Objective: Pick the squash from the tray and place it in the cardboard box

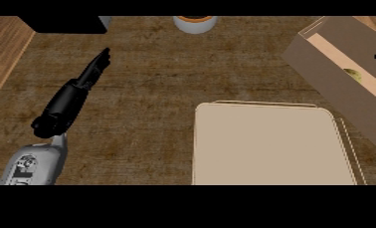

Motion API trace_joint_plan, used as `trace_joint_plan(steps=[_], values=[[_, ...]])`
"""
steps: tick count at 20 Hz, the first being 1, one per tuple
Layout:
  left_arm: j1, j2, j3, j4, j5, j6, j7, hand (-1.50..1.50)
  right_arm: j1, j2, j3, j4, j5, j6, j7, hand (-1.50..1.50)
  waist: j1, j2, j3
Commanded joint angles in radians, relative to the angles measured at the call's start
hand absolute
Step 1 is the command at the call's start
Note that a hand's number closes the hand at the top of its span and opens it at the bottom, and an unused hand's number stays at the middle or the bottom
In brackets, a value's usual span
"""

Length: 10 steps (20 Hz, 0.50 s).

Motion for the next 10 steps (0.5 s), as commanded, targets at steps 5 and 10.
trace_joint_plan(steps=[5,10], values=[[-0.029,-0.007,0.005,-0.018,0.011,0.000,0.046,0.00,0.004,-0.075,-0.340,0.119,-0.309,-0.004,0.039,-1.50,-0.007,0.006,0.001],[-0.017,-0.005,-0.003,-0.025,0.002,-0.011,0.026,0.00,0.072,-0.120,-0.390,0.154,-0.356,-0.034,-0.005,-1.50,0.015,0.011,0.001]])
